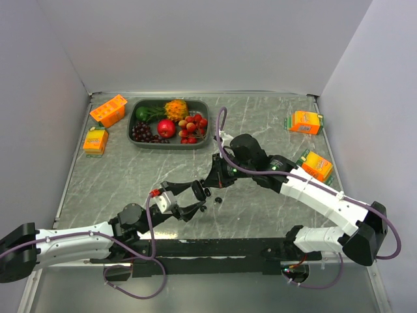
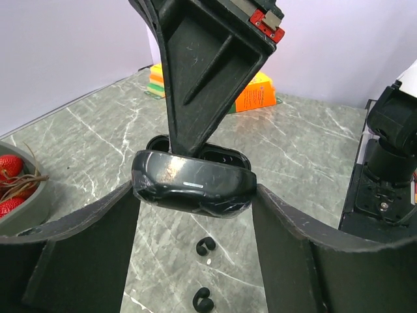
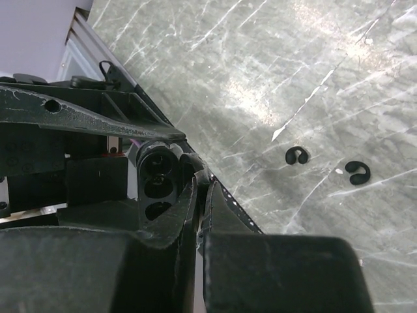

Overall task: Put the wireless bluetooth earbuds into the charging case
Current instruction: Adjust the charging case.

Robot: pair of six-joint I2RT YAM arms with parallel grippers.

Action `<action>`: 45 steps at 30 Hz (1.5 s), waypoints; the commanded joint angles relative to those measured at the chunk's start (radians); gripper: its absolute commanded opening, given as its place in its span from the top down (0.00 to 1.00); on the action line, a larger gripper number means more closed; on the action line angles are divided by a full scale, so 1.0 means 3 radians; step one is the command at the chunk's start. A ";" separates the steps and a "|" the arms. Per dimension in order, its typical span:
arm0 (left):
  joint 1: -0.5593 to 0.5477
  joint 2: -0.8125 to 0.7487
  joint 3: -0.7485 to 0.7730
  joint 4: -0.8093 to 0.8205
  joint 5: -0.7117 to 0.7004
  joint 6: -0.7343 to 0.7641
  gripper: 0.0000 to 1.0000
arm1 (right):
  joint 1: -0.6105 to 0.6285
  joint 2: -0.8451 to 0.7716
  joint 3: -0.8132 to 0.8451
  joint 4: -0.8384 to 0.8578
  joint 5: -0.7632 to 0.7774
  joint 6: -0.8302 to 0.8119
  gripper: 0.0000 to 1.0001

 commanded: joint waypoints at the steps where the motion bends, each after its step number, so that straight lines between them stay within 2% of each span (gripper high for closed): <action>1: -0.0008 -0.0015 0.0048 0.0206 -0.0166 -0.0147 0.96 | -0.0001 -0.0099 0.0165 -0.0083 0.0102 -0.0292 1.00; 4: -0.0013 0.0016 0.0053 0.0196 -0.0212 -0.0152 0.84 | 0.0029 -0.0120 0.0252 -0.0165 0.0199 -0.0409 1.00; 5: -0.0013 0.0041 0.0063 0.0180 -0.0232 -0.0152 0.71 | 0.0060 -0.0115 0.0283 -0.0191 0.0239 -0.0445 1.00; 7: -0.0013 0.0057 0.0068 0.0175 -0.0253 -0.0285 0.63 | 0.0091 -0.0110 0.0385 -0.0287 0.0332 -0.0537 1.00; 8: -0.0013 0.0072 0.0073 0.0180 -0.0258 -0.0290 0.56 | 0.0111 -0.0115 0.0416 -0.0308 0.0372 -0.0563 1.00; 12: -0.0008 0.0088 0.0094 0.0089 -0.0334 -0.0341 0.42 | 0.0162 -0.0120 0.0543 -0.0405 0.0480 -0.0670 1.00; 15: -0.0008 0.0047 0.0191 -0.0146 -0.0391 -0.0367 0.35 | 0.0274 -0.0115 0.0661 -0.0564 0.0766 -0.0935 1.00; 18: -0.0008 -0.0091 0.0298 -0.0469 -0.0406 -0.0407 0.27 | 0.0489 -0.0110 0.0758 -0.0712 0.1271 -0.1226 1.00; 19: -0.0003 -0.0142 0.0329 -0.0576 -0.0386 -0.0428 0.17 | 0.0540 -0.0110 0.0769 -0.0748 0.1571 -0.1299 1.00; 22: -0.0002 -0.0336 0.0446 -0.0882 -0.0340 -0.0576 0.02 | 0.0709 -0.0191 0.0703 -0.0733 0.1941 -0.1544 1.00; 28: 0.0252 -0.0491 0.0701 -0.1297 0.0242 -0.1163 0.04 | 0.0863 -0.0462 0.0386 -0.0421 0.2571 -0.1969 1.00; 32: 0.0702 -0.0103 0.0932 -0.1538 0.1213 -0.1420 0.04 | 0.1108 -0.0555 0.0202 -0.0176 0.2944 -0.2367 1.00; 33: 0.0749 0.0000 0.0973 -0.1508 0.1620 -0.1430 0.04 | 0.1159 -0.0565 0.0181 -0.0150 0.3041 -0.2419 1.00; 36: 0.0892 0.0353 0.1111 -0.1303 0.2016 -0.1466 0.04 | 0.1323 -0.0595 0.0104 0.0034 0.3093 -0.2567 1.00; 40: 0.0928 0.0726 0.1315 -0.1267 0.2181 -0.1323 0.04 | 0.1507 -0.0585 0.0058 0.0100 0.3210 -0.2659 1.00; 45: 0.0938 0.0865 0.1438 -0.1216 0.2273 -0.1231 0.02 | 0.1671 -0.0544 0.0022 0.0146 0.3364 -0.2741 1.00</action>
